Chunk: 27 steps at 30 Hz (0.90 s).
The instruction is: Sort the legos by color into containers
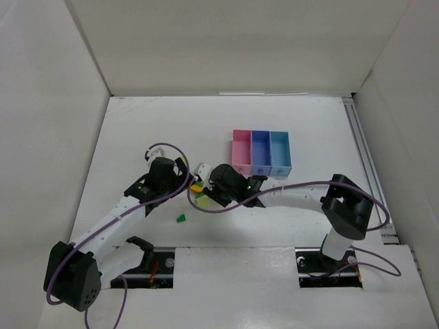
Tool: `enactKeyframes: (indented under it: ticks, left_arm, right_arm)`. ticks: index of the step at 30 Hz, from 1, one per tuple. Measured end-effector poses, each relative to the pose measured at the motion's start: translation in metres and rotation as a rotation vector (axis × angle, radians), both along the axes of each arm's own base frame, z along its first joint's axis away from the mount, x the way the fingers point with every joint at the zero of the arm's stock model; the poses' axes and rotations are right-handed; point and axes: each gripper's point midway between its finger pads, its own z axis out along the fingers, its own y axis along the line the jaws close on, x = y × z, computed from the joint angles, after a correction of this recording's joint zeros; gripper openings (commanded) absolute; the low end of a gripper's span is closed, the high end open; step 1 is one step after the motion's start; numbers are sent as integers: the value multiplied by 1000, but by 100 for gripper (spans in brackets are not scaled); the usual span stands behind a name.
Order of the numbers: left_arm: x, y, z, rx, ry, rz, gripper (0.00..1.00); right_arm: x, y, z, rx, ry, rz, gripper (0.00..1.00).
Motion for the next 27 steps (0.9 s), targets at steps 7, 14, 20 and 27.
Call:
enactKeyframes:
  ticks: [7, 14, 20, 27]
  left_arm:
    - [5, -6, -4, -10, 4, -28, 100]
    - [4, -9, -26, 29, 67, -75, 100]
    - [6, -11, -38, 51, 104, -96, 100]
    - [10, -18, -35, 30, 83, -119, 100]
  right_arm:
    - [19, -8, 38, 24, -92, -88, 6]
    - [91, -55, 114, 205, -159, -345, 10]
    - [147, -96, 134, 284, -165, -553, 11]
    - [164, -90, 93, 229, -81, -682, 19]
